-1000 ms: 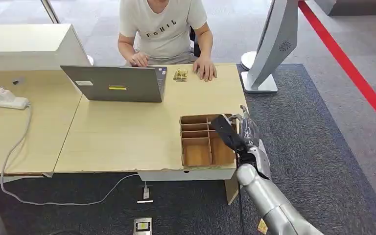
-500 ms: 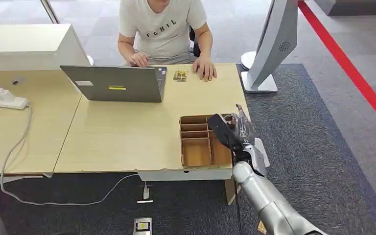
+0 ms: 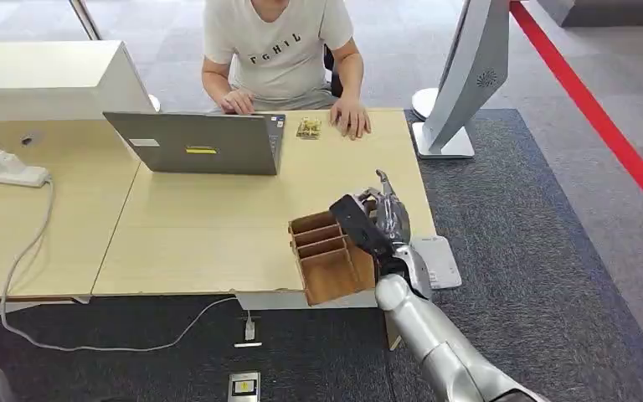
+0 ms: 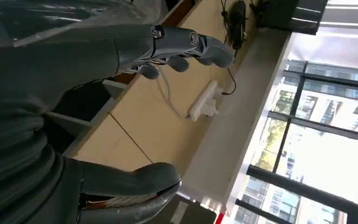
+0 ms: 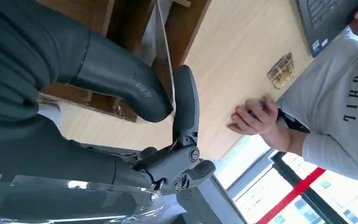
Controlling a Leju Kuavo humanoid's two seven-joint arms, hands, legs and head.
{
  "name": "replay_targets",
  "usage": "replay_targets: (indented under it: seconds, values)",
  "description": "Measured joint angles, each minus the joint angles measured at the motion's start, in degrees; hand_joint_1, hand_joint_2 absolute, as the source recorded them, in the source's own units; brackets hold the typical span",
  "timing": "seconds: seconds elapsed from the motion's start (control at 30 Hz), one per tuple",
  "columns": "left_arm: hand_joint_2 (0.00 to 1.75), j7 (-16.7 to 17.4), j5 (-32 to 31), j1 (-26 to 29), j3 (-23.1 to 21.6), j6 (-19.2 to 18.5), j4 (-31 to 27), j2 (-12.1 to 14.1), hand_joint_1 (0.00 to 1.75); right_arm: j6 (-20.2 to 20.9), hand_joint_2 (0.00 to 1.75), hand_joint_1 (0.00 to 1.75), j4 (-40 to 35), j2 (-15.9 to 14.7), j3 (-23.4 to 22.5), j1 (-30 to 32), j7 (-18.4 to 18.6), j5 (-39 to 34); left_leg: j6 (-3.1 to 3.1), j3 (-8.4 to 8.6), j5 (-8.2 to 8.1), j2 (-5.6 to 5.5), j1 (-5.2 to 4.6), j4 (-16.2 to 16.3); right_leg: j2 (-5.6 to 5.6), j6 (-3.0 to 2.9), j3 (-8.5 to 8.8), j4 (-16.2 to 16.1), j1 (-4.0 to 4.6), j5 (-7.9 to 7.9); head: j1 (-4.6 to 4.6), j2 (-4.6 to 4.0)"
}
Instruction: Pass the card to the sensor for recognition and then transmit it.
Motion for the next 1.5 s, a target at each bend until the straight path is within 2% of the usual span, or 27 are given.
replay_targets:
  seconds: [0.07, 0.4, 0.6, 0.9, 1.07, 1.27, 1.5]
  values:
    - [1.75, 0.0, -0.5, 0.0, 0.0, 0.8, 0.0, 0.0, 0.00, -1.3, 1.75, 1.75, -1.0, 0.6, 0.0, 0.0, -1.8, -0.5, 0.00, 0.00, 0.00, 0.00, 0.00, 0.0, 0.00, 0.00, 0.00, 0.0, 0.00, 0.00, 0.00, 0.00]
    - [1.75, 0.0, -1.9, 0.0, -1.5, 4.4, 0.0, 0.4, 0.00, -3.4, 1.75, 1.75, -5.3, 2.0, 0.4, 0.0, -5.3, -1.0, -0.01, 0.02, 0.01, 0.01, 0.00, 0.0, 0.00, 0.00, 0.00, 0.0, 0.00, 0.00, 0.02, 0.00]
    - [1.75, 0.0, -4.6, 0.0, -2.5, 4.6, 0.1, -0.1, 0.00, -5.5, 1.75, 1.75, -7.6, 3.0, 0.5, -0.1, -8.4, -2.1, -0.01, 0.01, 0.01, 0.00, 0.00, 0.0, 0.00, 0.00, 0.00, 0.0, 0.00, 0.00, 0.02, 0.00]
    - [1.75, 0.0, -5.9, 0.3, -2.9, 4.6, 0.5, -1.3, 0.00, -5.6, 1.75, 1.75, -9.2, 5.0, 0.5, -2.5, -10.6, -2.9, -0.01, 0.00, 0.01, 0.00, 0.00, 0.0, 0.00, 0.00, 0.01, 0.0, 0.00, 0.00, 0.00, 0.00]
    - [1.75, 0.0, -7.8, 0.4, -2.9, 4.6, 1.2, -2.9, 0.00, -6.8, 1.75, 1.75, -6.9, 8.0, 1.7, -6.1, -12.5, -1.9, -0.02, -0.01, 0.02, 0.01, 0.01, 0.0, 0.01, -0.01, 0.01, 0.1, 0.01, 0.01, 0.02, 0.00]
    - [1.75, 0.0, -8.6, 0.8, -2.8, 4.6, 2.2, -4.2, 0.00, -9.2, 1.75, 1.75, -0.9, 12.3, 3.2, -11.1, -11.1, 1.2, -0.02, -0.01, 0.02, 0.00, 0.01, 0.0, 0.01, -0.01, -0.01, 0.1, 0.01, 0.01, 0.02, 0.00]
    - [1.75, 0.0, -11.1, 1.1, -2.8, 4.6, 3.1, -4.9, 0.00, -12.0, 1.75, 1.75, 4.8, 14.8, 7.9, -15.0, -3.4, 2.6, -0.01, -0.03, 0.02, -0.04, 0.01, 0.0, -0.02, -0.01, 0.00, 0.0, 0.00, 0.00, 0.04, 0.00]
